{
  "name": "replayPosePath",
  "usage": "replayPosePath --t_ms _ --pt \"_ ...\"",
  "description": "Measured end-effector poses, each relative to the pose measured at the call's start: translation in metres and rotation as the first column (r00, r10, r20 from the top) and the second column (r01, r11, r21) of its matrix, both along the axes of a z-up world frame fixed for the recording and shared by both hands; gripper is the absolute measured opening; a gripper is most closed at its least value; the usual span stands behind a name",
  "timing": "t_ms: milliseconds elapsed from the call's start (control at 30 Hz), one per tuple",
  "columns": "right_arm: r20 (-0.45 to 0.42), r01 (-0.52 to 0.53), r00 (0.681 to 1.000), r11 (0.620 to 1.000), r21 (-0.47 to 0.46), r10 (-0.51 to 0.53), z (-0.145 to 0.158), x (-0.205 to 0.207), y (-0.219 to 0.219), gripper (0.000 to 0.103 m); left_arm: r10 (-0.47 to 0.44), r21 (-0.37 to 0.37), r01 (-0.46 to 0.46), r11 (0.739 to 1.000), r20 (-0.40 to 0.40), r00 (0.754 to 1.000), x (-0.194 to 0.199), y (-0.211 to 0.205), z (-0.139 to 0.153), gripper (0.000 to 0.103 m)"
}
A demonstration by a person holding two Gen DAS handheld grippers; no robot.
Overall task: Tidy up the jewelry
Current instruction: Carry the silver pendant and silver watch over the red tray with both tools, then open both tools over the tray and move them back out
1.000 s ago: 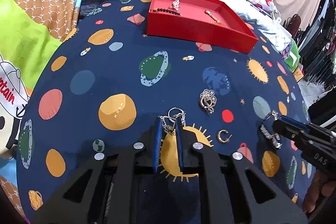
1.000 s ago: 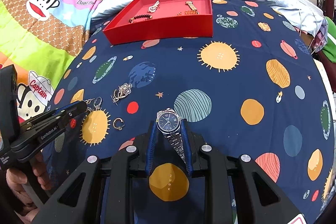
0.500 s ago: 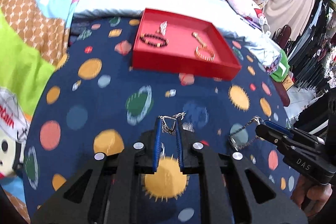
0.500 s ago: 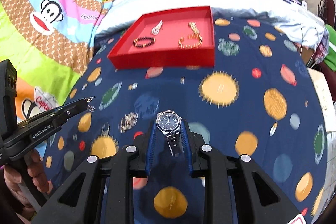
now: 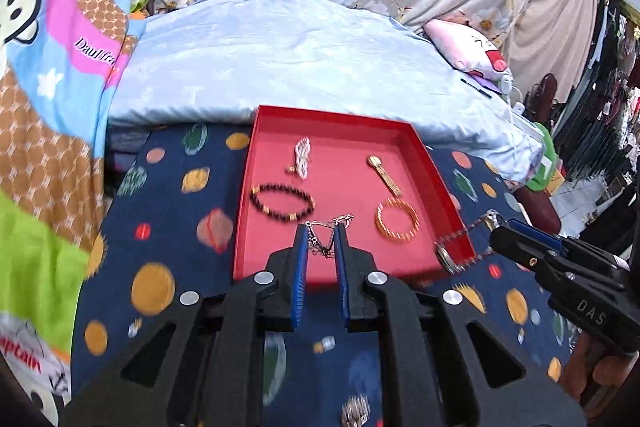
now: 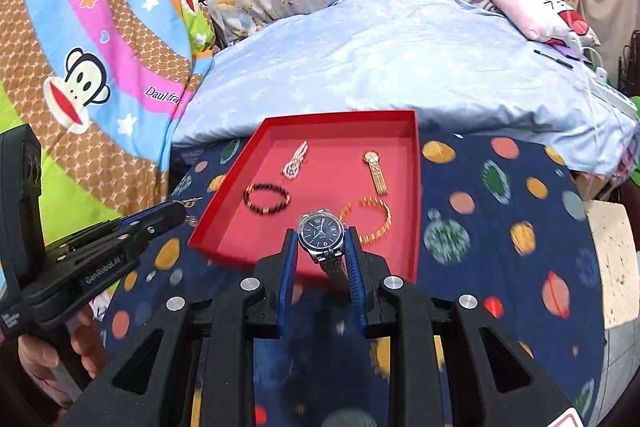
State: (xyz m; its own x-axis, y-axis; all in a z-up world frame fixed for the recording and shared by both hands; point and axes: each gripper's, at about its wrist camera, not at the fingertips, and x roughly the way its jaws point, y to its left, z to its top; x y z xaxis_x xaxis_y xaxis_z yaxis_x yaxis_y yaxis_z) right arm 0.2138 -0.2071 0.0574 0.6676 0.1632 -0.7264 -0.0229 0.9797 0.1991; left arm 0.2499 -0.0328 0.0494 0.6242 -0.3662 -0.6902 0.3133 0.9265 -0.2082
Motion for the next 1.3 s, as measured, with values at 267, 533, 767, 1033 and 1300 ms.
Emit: replayPosePath --t_ms 267,533,767,1033,1300 --pt "-0.091 -0.023 0.996 1.0 0.002 0.023 -0.042 0.042 0.011 0.023 0.015 0.034 -0.013 0.999 -0.057 0.998 0.038 -0.011 -0.034 0.012" --pt "-0.13 -0.055 0.99 0.998 0.003 0.055 -0.067 0.055 0.022 0.023 0.034 0.047 -0.029 0.998 -0.099 0.994 0.051 -0.012 -0.056 0.013" --pt "-0.099 -0.037 0.994 0.999 -0.002 0.037 -0.057 0.05 0.021 0.024 0.097 0.036 -0.094 0.995 -0.093 0.991 0.052 -0.001 -0.054 0.046" --pt "-0.086 0.01 0.996 1.0 0.002 -0.01 -0.039 0.003 0.003 0.026 0.123 0.024 -0.121 0.992 -0.074 0.99 0.021 0.025 -0.035 0.046" --pt "-0.116 -0.006 0.993 1.0 -0.024 0.003 -0.042 -0.061 0.011 0.026 0.121 0.082 -0.112 0.99 -0.1 0.988 -0.039 0.043 -0.046 0.046"
